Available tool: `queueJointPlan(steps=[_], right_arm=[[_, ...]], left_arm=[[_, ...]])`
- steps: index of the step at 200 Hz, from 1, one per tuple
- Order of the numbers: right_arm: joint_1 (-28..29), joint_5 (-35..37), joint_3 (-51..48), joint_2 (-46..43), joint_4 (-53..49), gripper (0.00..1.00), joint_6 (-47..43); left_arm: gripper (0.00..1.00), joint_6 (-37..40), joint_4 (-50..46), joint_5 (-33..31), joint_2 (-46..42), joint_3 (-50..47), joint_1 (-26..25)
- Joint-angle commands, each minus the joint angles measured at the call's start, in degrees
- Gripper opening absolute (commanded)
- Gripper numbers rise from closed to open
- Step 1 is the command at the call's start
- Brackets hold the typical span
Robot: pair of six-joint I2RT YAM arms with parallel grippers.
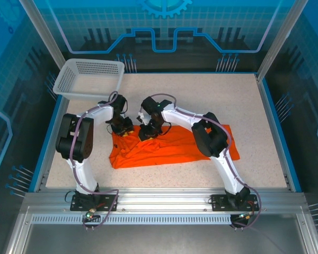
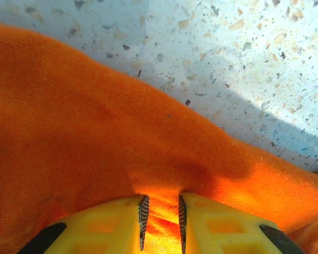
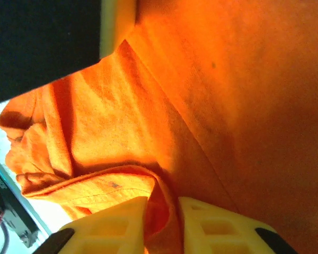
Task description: Fold and stack the t-shirts
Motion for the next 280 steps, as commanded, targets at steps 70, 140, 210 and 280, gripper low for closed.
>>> queueJointPlan(steps=[70, 140, 210, 280], right_arm=[[2.5, 3.9, -7.3, -9.8, 0.9, 0.20, -7.1], [4.6, 8.0, -14.8, -11.9, -0.6, 0.21, -14.1], [3.3, 13.8, -29.4, -22.2, 5.6, 0.43, -13.0], [-1.5, 6.8, -31.8, -29.4, 10.7, 0.46, -2.7]], left_arm=[[0.27, -0.6, -4.4, -4.8, 2.1, 0.7, 0.7], [0.27, -1.0, -4.3, -4.8, 2.7, 1.4, 0.8], [0.29, 0.3, -4.8, -4.8, 3.3, 3.3, 0.8], [0.37, 1.7, -5.5, -4.5, 1.1, 4.4, 0.9]])
